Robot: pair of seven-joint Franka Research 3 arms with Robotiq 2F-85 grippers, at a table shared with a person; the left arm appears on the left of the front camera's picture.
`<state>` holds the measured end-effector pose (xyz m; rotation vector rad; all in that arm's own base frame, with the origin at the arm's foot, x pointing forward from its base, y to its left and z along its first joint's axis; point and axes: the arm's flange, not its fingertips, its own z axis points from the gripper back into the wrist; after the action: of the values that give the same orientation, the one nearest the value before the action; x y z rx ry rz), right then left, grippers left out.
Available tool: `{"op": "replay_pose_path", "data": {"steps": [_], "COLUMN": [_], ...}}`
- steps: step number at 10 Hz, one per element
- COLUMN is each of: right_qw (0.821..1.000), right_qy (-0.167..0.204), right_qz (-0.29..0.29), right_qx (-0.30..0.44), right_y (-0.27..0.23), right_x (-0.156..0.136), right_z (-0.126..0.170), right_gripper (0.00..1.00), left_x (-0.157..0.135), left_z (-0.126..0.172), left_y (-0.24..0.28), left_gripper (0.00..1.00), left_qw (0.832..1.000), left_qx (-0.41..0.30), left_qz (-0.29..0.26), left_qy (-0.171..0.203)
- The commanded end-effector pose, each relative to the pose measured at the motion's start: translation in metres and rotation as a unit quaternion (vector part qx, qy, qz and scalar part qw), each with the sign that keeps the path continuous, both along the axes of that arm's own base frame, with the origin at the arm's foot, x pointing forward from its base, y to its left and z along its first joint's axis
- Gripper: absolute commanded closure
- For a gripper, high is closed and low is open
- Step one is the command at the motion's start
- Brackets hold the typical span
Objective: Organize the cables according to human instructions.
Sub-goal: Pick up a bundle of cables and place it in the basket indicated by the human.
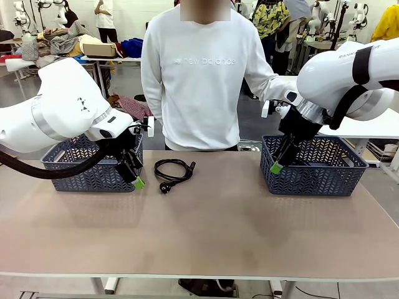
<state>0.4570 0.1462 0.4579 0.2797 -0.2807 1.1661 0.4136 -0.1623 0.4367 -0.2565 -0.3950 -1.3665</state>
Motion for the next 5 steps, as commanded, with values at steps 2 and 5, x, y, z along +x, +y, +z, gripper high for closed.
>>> {"op": "replay_pose_path", "data": {"steps": [2,5], "right_qw": [1.000,1.000], "right_qy": [-0.001,-0.001], "right_qz": [0.000,0.000], "right_qx": [0.001,0.001], "right_y": [0.0005,0.0005], "right_x": [0.0001,0.0001], "right_z": [0.0013,0.0013], "right_gripper": [0.00,0.00], "left_x": [-0.0008,-0.0008], "left_z": [0.0002,0.0002], "left_y": [0.0016,0.0016], "left_gripper": [0.00,0.00], "left_qw": [1.000,1.000], "left_qx": [-0.005,-0.005], "left_qz": [0.007,0.007], "left_qy": [-0.001,-0.001]}}
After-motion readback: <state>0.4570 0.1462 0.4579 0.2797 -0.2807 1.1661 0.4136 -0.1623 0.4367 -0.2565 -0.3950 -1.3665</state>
